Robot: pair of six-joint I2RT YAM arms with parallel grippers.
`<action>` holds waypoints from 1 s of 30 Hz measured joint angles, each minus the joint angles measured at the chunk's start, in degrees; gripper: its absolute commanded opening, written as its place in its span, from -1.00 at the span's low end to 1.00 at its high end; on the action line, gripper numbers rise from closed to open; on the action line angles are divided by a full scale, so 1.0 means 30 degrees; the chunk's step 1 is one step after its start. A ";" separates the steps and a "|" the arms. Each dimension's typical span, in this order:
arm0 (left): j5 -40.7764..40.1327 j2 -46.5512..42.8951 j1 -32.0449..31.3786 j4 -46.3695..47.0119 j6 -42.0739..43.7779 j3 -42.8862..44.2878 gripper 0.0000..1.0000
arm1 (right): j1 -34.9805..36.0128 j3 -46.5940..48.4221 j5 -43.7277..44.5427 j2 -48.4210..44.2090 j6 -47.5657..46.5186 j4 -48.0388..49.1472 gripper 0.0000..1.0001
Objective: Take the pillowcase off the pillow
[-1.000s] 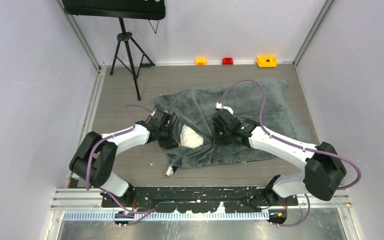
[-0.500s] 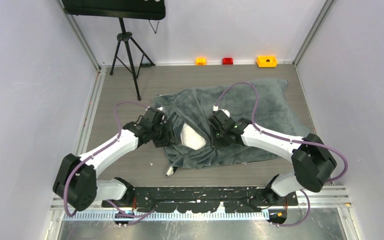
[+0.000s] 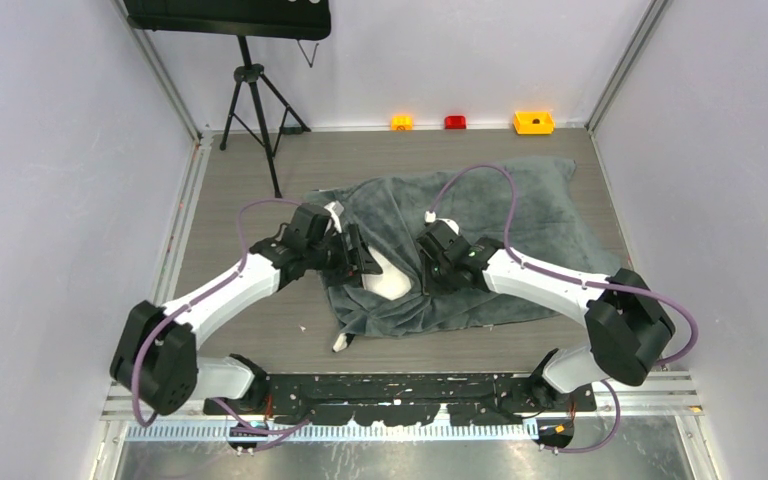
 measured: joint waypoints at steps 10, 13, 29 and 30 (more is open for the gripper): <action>-0.0080 0.4189 -0.0044 0.2244 -0.1515 -0.0561 0.86 | 0.0357 0.0000 -0.0015 -0.0262 0.0015 0.0000 -0.83; -0.0117 0.4524 -0.0058 0.3206 -0.2062 -0.0984 0.78 | 0.0510 -0.0007 -0.0095 -0.0423 0.0015 0.0058 -0.82; 0.1362 0.4284 -0.0124 0.5370 -0.2892 -0.0656 -1.00 | 0.3359 -0.1071 -0.0867 -0.3060 0.0539 0.0809 0.59; 0.1341 0.3920 -0.0124 0.4998 -0.2863 -0.0335 -1.00 | 0.3679 -0.1064 -0.0903 -0.3475 0.0532 0.0867 0.60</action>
